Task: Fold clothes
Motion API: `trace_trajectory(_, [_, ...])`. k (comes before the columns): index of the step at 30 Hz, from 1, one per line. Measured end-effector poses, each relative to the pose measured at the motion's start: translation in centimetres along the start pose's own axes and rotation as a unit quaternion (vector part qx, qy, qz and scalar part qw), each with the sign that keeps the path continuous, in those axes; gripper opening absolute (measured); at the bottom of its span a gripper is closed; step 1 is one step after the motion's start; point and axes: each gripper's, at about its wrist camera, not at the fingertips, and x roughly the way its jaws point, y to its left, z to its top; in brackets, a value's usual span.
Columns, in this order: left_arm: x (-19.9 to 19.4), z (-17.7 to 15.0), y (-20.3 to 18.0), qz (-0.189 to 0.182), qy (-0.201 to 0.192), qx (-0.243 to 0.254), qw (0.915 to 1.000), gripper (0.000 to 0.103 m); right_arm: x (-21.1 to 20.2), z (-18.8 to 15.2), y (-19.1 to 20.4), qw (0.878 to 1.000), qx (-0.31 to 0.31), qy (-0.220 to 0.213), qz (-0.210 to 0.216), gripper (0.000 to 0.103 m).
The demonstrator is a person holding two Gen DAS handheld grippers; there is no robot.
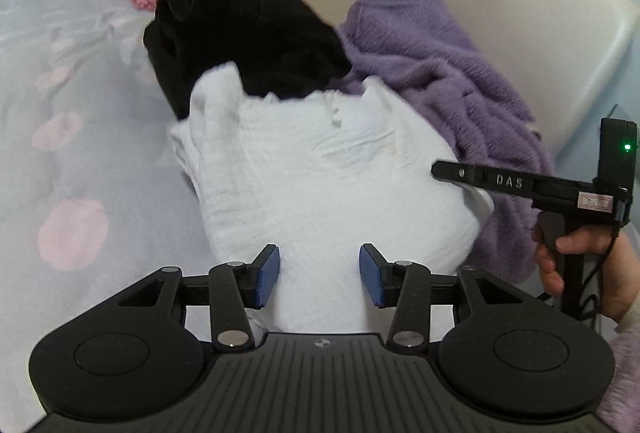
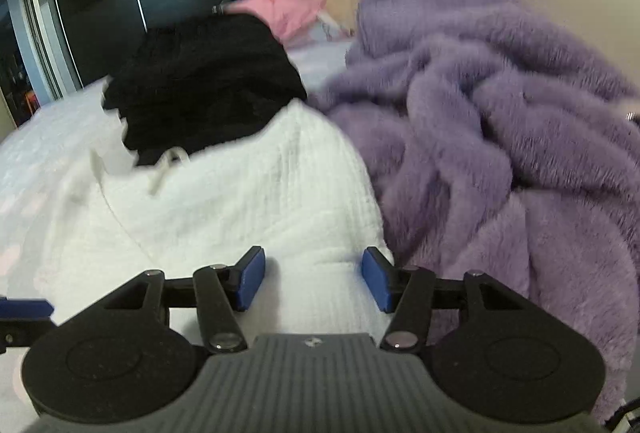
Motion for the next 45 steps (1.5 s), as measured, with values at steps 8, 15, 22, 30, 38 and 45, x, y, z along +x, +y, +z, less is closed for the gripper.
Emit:
trace_trajectory(8, [-6.4, 0.6, 0.1, 0.004, -0.065, 0.021, 0.9976, 0.042, -3.4, 4.7, 3.4, 0.998, -0.013, -0.060, 0.029, 0.061])
trace_trajectory(15, [-11.7, 0.3, 1.8, 0.039, -0.085, 0.033, 0.9951, 0.042, -6.6, 9.2, 11.1, 0.990, -0.066, -0.095, 0.079, 0.071])
trace_trajectory(22, [-17.2, -1.0, 4.6, 0.086, -0.101, 0.036, 0.9905, 0.042, -9.4, 10.0, 20.5, 0.980, -0.068, -0.099, 0.157, 0.073])
trace_trajectory(30, [-23.5, -3.6, 7.9, 0.153, -0.120, 0.043, 0.9800, 0.048, -9.9, 5.6, 30.6, 0.973, -0.087, -0.060, 0.205, 0.077])
trace_trajectory(38, [-28.1, -5.7, 11.2, 0.240, -0.156, 0.025, 0.9578, 0.051, -9.0, -0.1, 37.6, 0.973, -0.092, -0.028, 0.211, 0.078])
trace_trajectory(45, [-29.9, -8.0, 12.9, 0.349, -0.179, 0.028, 0.9194, 0.064, -9.1, -4.7, 42.1, 0.968, -0.153, -0.034, 0.196, 0.080])
